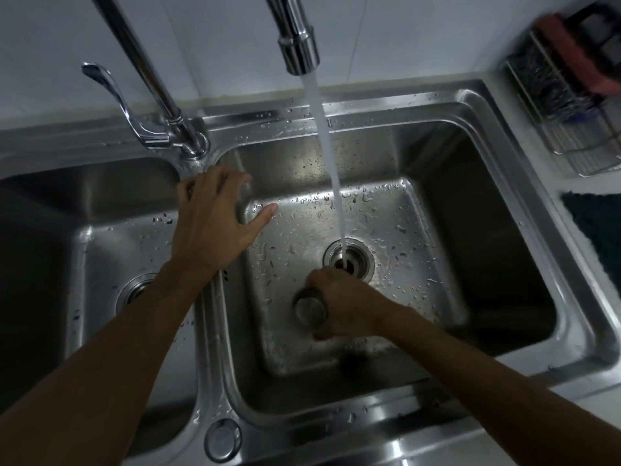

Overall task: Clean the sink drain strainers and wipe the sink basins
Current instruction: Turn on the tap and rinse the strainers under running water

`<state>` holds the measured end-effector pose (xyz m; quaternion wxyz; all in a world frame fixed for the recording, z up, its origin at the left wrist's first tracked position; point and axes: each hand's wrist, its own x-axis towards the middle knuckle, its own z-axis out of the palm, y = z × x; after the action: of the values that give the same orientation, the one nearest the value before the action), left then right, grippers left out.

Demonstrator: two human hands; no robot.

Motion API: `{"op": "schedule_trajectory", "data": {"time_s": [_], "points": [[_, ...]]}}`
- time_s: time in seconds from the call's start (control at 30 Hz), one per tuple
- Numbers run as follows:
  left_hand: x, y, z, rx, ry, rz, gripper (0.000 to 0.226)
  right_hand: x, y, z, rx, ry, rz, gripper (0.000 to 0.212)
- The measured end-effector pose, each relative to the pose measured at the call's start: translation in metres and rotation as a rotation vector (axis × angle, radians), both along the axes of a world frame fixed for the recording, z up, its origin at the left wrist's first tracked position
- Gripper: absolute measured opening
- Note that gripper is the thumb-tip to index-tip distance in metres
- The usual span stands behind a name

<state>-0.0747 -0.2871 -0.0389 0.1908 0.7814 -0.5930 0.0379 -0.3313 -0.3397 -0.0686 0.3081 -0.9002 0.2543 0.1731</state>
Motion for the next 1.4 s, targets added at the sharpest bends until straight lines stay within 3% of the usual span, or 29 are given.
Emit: {"op": "schedule_trajectory", "data": {"time_s": [0.07, 0.13, 0.27, 0.33, 0.4, 0.5, 0.57, 0.63, 0.7, 0.83, 0.97, 1.13, 1.27, 1.4], "points": [[0.000, 0.000, 0.000, -0.008, 0.005, 0.000, 0.065, 0.008, 0.018, -0.014, -0.202, 0.023, 0.240, 0.087], [0.000, 0.000, 0.000, -0.014, 0.012, 0.000, 0.065, 0.012, 0.028, -0.024, -0.285, 0.070, 0.331, 0.088], [-0.003, 0.003, 0.006, -0.024, 0.052, -0.006, 0.065, 0.014, 0.031, -0.026, -0.333, 0.180, 0.335, 0.089], [-0.002, 0.006, 0.013, -0.049, 0.093, 0.002, 0.069, 0.024, 0.022, -0.011, -0.248, 0.123, 0.216, 0.090], [0.009, 0.008, 0.028, -0.136, 0.066, 0.045, 0.070, 0.048, 0.010, 0.018, 0.032, -0.074, -0.067, 0.086], [0.045, 0.009, 0.069, -0.373, -0.073, 0.137, 0.061, 0.100, -0.006, 0.071, 0.582, -0.551, -0.623, 0.042], [0.075, 0.007, 0.099, -0.458, -0.142, 0.191, 0.060, 0.136, -0.011, 0.100, 0.989, -0.841, -0.824, 0.025], [0.105, 0.002, 0.121, -0.375, -0.164, 0.225, 0.064, 0.168, -0.011, 0.119, 1.273, -1.019, -0.945, 0.035], [0.128, -0.008, 0.129, -0.174, -0.193, 0.213, 0.063, 0.196, -0.008, 0.129, 1.383, -1.054, -1.062, 0.042], [0.139, -0.019, 0.116, 0.096, -0.181, 0.124, 0.053, 0.227, 0.002, 0.133, 1.433, -1.096, -1.211, 0.043], [0.137, -0.020, 0.111, 0.086, -0.193, 0.109, 0.050, 0.229, 0.000, 0.123, 1.444, -1.142, -1.215, 0.052], [0.101, 0.007, 0.113, -0.053, -0.251, 0.013, 0.047, 0.232, 0.006, 0.129, 1.445, -1.110, -1.213, 0.029], [0.087, 0.010, 0.119, -0.027, -0.339, 0.042, 0.040, 0.233, 0.009, 0.132, 1.407, -1.061, -1.183, 0.036], [0.080, 0.006, 0.116, -0.013, -0.261, 0.134, 0.051, 0.217, 0.007, 0.138, 1.254, -0.963, -1.090, 0.024]]}}
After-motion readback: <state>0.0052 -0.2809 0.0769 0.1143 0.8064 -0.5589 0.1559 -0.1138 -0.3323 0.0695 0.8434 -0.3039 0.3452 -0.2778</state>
